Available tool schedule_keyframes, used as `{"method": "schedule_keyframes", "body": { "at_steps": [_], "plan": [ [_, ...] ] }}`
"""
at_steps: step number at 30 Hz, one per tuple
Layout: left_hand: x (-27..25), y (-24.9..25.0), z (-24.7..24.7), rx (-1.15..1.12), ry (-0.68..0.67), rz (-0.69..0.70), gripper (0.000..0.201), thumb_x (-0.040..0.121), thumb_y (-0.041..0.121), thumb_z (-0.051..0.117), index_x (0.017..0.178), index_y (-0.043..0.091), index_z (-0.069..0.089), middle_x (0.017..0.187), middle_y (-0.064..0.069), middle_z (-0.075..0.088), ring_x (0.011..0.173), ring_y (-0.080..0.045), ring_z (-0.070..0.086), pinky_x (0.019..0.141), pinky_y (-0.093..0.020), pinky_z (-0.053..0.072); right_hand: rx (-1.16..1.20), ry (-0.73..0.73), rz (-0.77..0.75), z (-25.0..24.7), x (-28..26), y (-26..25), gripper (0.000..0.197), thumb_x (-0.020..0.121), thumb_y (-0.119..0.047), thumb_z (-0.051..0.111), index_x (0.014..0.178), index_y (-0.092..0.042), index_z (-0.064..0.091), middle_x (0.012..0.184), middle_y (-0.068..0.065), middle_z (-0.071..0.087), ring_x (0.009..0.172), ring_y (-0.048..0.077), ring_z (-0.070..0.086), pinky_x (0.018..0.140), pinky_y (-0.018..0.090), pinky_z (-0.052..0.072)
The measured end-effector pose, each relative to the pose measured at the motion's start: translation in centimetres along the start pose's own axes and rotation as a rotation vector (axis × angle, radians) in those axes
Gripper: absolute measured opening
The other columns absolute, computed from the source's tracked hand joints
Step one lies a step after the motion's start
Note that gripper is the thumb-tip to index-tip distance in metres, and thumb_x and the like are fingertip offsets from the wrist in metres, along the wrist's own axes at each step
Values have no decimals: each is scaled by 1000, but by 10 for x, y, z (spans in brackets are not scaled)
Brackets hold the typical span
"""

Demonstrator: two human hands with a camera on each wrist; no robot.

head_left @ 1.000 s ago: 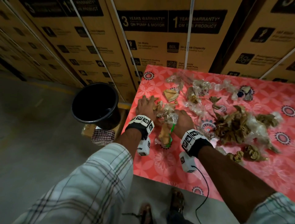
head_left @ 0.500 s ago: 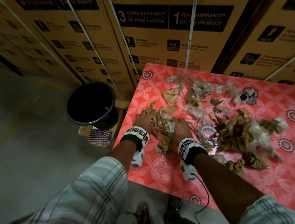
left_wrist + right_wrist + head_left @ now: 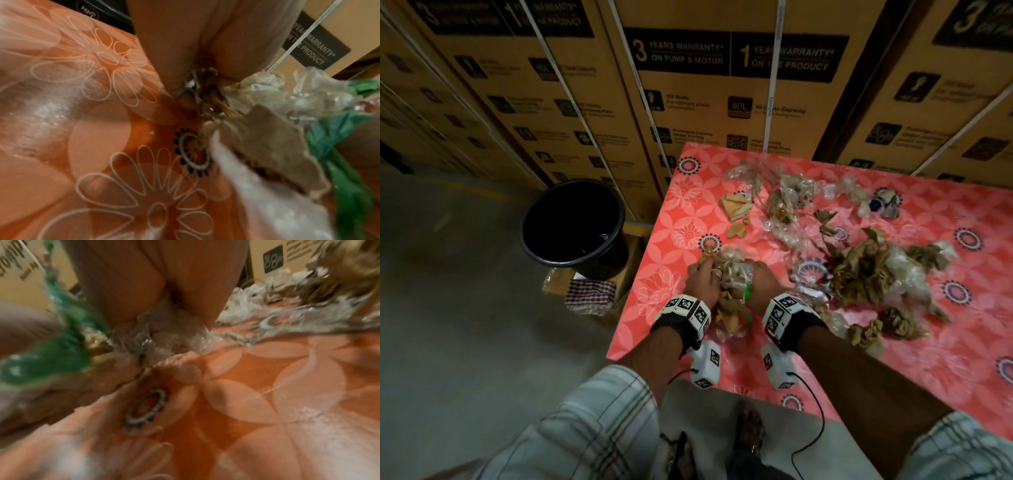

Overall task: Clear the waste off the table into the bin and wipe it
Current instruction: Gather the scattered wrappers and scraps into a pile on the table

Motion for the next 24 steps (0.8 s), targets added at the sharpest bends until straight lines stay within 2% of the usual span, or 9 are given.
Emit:
{"method": "schedule_keyframes", "body": {
  "at_steps": [1,3,7,9,11,15,20,22,24],
  "plan": [
    [-3,4,-2,-10,-2,6,32,102,15,38,132,16,49,122,-21,44,103,-36,54,92,-38,46,26,14,-21,11,12,18,62,66,-46,64,122,-23,52,110,1,57,96,20,61,89,38,53],
    [-9,17,-7,-33,3,37,32,102,15,37,132,14,48,119,-21,46,99,-34,54,88,-36,45,75,53,-60,24,28,41,61,60,-51,62,115,-25,54,103,-1,59,87,17,63,80,38,56],
    [-14,53,-16,-48,9,153,30,100,13,39,126,9,52,120,-21,49,100,-35,56,90,-41,48,162,223,-71,-60,-50,-32,45,73,-23,69,115,-7,58,104,6,63,93,26,62,83,36,52],
    [-15,71,-20,-19,21,211,30,99,13,39,125,5,51,117,-24,52,96,-38,58,84,-43,50,275,280,-97,-92,-79,-51,30,77,-2,69,106,0,61,97,3,61,89,24,62,79,33,50],
    [-23,95,-28,-16,33,255,31,99,14,39,127,7,50,115,-25,52,92,-39,58,81,-46,51,298,330,-119,-112,-94,-54,29,77,2,69,105,0,62,93,2,58,89,21,60,79,30,49],
    [-34,141,-27,18,51,307,32,101,12,38,132,9,48,123,-23,47,102,-38,54,87,-41,47,309,375,-211,-143,-105,-44,34,70,-13,73,103,-15,65,99,-1,64,89,16,61,85,43,53],
    [-36,194,7,-38,18,343,40,102,12,38,143,14,41,140,-19,42,127,-34,45,105,-40,40,286,390,-169,-178,-92,16,52,58,-44,65,105,-21,62,98,0,64,88,18,63,77,32,52],
    [-32,217,30,-56,17,368,42,102,13,39,144,15,41,147,-15,39,137,-31,37,111,-42,36,322,410,-129,-199,-96,41,55,57,-47,69,106,-22,60,98,-1,64,87,16,63,76,33,53],
    [-29,238,52,-90,17,377,38,102,13,40,139,15,44,143,-13,43,133,-30,42,108,-42,40,343,449,-127,-221,-100,63,50,62,-35,75,107,-18,61,99,2,65,89,19,64,77,32,53]
  ]
}}
Point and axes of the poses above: each hand's wrist, its own x-axis towards the middle knuckle, its own z-axis out of the palm, y = z × x, the point moved 9 cm from there along x, towards the middle knuckle
